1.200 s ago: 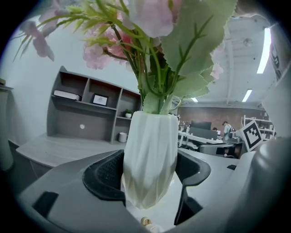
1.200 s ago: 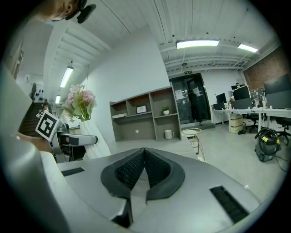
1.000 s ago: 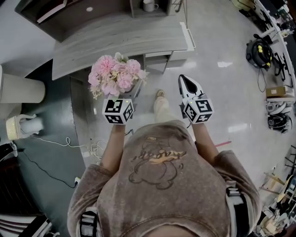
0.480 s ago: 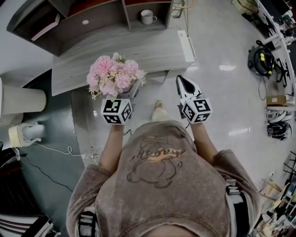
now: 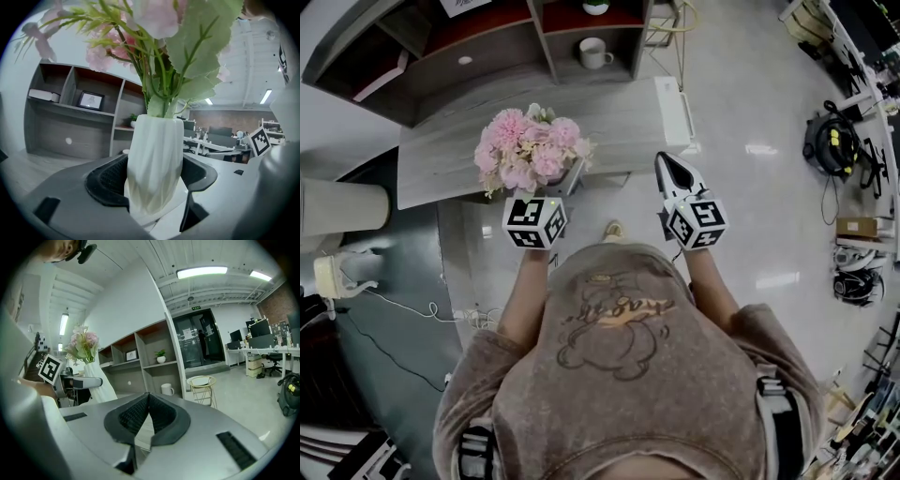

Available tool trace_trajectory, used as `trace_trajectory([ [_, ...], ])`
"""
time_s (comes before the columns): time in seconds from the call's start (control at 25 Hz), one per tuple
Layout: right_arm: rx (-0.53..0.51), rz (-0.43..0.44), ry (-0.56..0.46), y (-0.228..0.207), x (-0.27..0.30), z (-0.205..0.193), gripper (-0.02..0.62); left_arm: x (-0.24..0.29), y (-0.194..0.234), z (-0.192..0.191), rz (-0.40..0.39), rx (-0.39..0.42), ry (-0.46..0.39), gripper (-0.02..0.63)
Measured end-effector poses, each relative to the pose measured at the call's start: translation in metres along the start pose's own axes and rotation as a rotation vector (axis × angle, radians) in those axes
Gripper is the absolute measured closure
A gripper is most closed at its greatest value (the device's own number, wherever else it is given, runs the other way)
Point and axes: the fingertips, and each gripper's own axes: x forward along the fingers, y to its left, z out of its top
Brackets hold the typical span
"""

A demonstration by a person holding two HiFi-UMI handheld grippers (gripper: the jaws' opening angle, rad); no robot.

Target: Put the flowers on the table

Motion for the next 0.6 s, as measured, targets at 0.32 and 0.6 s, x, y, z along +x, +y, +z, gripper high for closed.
trace_trajectory([
  [0.32, 0.002, 0.033, 0.002, -0.027, 0.036, 0.01, 0.597, 0.041, 0.008, 0.011, 0.014, 0.005, -0.004, 0.258],
  [0.6, 0.019, 0.007, 0.009, -0.034, 0.051, 0.014, 0.597, 0.066, 0.017, 0.022, -0.031, 0.032, -0.001, 0.258],
])
